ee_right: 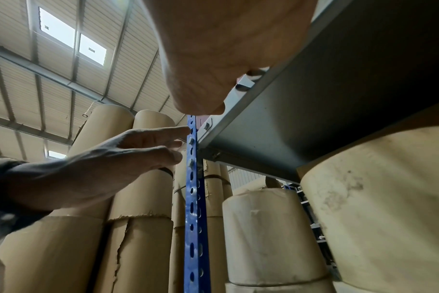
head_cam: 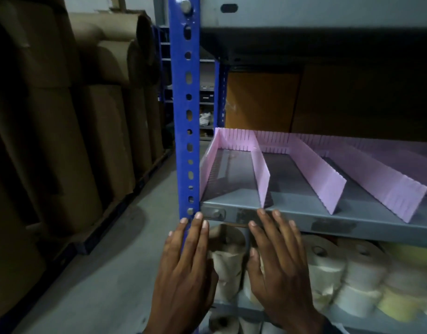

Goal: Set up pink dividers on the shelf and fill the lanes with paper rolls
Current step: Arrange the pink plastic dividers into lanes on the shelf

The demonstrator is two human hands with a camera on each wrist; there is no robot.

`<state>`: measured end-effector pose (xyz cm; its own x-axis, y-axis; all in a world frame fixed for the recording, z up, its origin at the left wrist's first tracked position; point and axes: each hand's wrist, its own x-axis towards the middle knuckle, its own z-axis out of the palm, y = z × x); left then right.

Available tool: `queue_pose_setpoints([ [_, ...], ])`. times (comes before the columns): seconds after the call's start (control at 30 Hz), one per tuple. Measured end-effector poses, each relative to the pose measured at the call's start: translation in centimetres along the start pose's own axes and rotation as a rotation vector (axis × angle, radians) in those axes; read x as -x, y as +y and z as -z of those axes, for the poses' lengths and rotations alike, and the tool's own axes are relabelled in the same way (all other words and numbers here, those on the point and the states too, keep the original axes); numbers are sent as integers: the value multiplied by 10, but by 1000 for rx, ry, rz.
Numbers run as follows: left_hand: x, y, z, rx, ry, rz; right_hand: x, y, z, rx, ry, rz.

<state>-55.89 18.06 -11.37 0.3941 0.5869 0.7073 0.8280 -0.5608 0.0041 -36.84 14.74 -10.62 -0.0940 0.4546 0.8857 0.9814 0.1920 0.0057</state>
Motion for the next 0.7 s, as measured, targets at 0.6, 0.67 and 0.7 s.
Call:
queue_pose_setpoints([
  [0.6,-21,-9,4,-43,-92,-38,2,2,-9,20,23,0],
  [0.67,-21,-9,4,-43,-100,-40,2,0,-8,19,39,-1],
  [0.7,-21,-9,5,-43,-100,-43,2,-1,-9,14,51,-1],
])
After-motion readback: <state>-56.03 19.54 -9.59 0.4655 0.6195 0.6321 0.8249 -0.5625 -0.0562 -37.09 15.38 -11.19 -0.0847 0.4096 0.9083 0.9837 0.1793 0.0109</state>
